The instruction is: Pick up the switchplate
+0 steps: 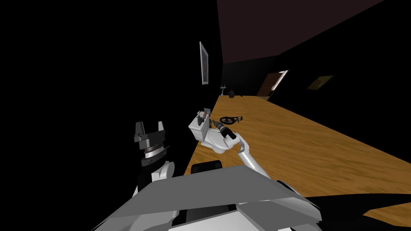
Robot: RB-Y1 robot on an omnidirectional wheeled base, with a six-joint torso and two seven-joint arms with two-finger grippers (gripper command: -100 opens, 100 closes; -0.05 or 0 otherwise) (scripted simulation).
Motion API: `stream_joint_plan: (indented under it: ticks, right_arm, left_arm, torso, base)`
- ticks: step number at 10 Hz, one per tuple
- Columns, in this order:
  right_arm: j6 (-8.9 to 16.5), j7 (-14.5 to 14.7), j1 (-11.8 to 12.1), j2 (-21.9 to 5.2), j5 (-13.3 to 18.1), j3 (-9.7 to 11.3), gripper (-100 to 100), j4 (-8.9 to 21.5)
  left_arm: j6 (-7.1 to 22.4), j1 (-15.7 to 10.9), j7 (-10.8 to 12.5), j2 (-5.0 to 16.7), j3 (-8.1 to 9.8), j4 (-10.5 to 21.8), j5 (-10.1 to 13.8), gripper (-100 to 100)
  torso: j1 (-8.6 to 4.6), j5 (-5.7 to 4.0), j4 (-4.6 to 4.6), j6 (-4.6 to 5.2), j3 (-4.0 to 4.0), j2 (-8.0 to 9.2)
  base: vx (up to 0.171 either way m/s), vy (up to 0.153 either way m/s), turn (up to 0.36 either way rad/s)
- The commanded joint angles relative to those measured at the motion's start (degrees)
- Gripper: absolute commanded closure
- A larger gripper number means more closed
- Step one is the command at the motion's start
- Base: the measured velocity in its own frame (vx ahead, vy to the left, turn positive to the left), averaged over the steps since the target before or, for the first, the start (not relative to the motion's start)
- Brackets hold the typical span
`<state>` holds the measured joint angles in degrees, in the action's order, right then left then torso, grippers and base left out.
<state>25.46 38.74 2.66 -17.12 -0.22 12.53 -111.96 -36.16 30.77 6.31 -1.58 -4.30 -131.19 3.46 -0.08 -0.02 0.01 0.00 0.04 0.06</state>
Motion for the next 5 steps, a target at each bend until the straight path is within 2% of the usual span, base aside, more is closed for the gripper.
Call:
stream_joint_plan:
  ticks: [1,2,3,5]
  right_arm:
    - [2.86,1.6,-1.39,0.04,0.11,0.71,-100,1.15]
    - [3.58,1.6,-1.39,0.04,0.11,0.71,-100,1.15]
    - [5.78,4.36,-4.13,-0.73,-0.3,2.02,-100,2.86]
    - [7.74,4.39,-4.13,-0.73,-0.3,2.02,-100,2.86]
  left_arm:
    - [0.0,0.0,0.0,0.0,0.0,0.0,0.0,0]
    - [0.0,0.01,0.0,0.0,0.0,0.0,0.0,0]
    - [0.0,0.01,0.0,0.0,0.0,0.0,0.0,0]
    - [0.0,0.01,0.0,0.0,0.0,0.0,0.0,0]
  torso:
    - [0.0,0.0,0.0,0.0,0.0,0.0]
    - [-0.01,-0.01,0.0,0.03,0.0,0.0]
    - [0.02,0.0,-0.01,0.04,-0.02,-0.04]
    - [0.01,0.0,-0.01,0.04,-0.01,-0.03]
  base:
    - [-0.027,-0.026,0.068]
    - [-0.009,-0.012,-0.012]
    - [-0.023,-0.015,0.124]
    - [-0.013,-0.016,0.031]
